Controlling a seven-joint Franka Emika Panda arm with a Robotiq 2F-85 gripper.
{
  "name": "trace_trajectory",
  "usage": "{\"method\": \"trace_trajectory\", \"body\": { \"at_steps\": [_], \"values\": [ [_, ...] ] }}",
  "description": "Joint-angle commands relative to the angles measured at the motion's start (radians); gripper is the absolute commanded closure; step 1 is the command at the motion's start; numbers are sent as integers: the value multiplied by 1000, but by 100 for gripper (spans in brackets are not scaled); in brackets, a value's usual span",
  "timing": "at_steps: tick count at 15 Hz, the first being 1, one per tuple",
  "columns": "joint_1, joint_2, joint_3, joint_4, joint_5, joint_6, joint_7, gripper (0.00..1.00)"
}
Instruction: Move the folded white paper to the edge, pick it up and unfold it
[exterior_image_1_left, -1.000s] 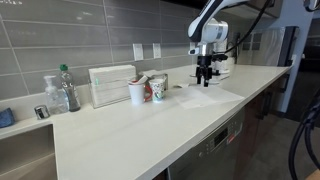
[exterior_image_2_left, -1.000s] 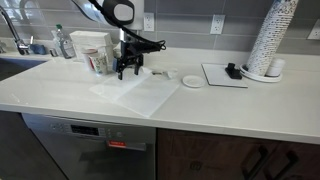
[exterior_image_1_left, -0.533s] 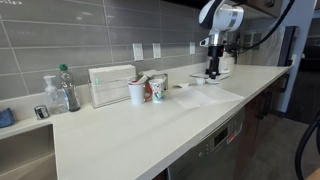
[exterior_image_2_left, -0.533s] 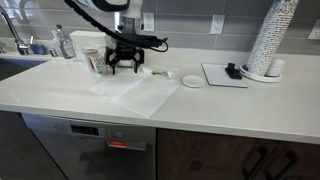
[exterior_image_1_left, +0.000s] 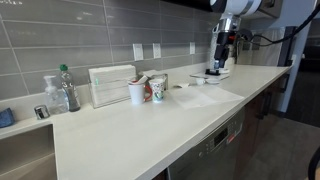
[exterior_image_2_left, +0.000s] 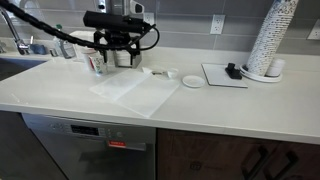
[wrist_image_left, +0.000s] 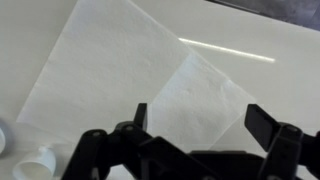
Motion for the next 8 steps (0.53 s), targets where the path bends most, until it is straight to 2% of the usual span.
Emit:
{"method": "trace_trajectory", "body": {
  "at_steps": [1, 2, 3, 8],
  "values": [
    [21, -119, -30, -109, 15, 97, 152, 0],
    [24, -143, -35, -134, 9, 145, 177, 0],
    [34, -71, -41, -52, -4, 72, 125, 0],
    [44, -81, -49, -59, -6, 81, 132, 0]
  ]
}}
